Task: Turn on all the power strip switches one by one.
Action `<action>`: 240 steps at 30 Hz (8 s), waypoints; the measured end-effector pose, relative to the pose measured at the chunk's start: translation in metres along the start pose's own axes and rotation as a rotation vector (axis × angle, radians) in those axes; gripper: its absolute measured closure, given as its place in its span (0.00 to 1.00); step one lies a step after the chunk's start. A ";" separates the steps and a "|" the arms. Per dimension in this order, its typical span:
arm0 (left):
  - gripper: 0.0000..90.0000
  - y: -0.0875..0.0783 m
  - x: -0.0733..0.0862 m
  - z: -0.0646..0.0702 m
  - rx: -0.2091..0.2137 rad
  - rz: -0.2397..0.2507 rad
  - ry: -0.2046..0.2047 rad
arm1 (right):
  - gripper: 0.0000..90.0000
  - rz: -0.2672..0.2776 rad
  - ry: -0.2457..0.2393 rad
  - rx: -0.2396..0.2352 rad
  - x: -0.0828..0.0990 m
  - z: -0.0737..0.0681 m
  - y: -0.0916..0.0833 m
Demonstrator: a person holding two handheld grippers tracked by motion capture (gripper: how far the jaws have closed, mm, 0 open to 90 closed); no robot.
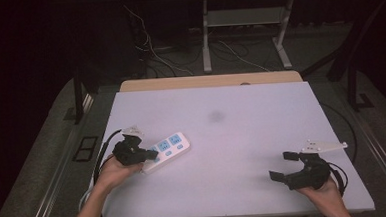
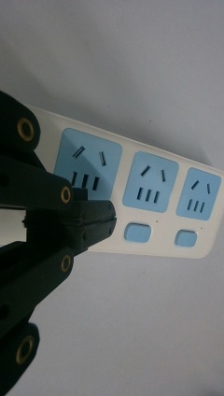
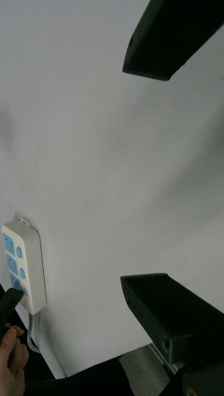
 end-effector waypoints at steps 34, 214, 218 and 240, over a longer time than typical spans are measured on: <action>1.00 -0.009 -0.044 0.015 -0.015 -0.012 0.105 | 0.01 -0.001 -0.002 -0.002 0.000 0.000 0.000; 0.99 0.057 -0.075 0.021 0.026 -0.091 0.152 | 0.01 0.013 -0.014 0.010 0.001 0.002 -0.005; 1.00 0.057 -0.076 0.022 0.021 -0.106 0.151 | 0.01 0.012 -0.013 0.011 0.001 0.002 -0.005; 1.00 0.060 -0.076 0.020 0.021 -0.097 0.124 | 0.01 0.012 -0.013 0.011 0.001 0.002 -0.005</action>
Point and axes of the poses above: each handheld gripper's, and its own axes: y roughly forward along the jaws, x roughly out of its underside, z roughly to its right, the point moved 3 cm from there along y, roughly forward along the jaws, and after that the axes turned 5 degrees about -z, right-handed, at the moved point
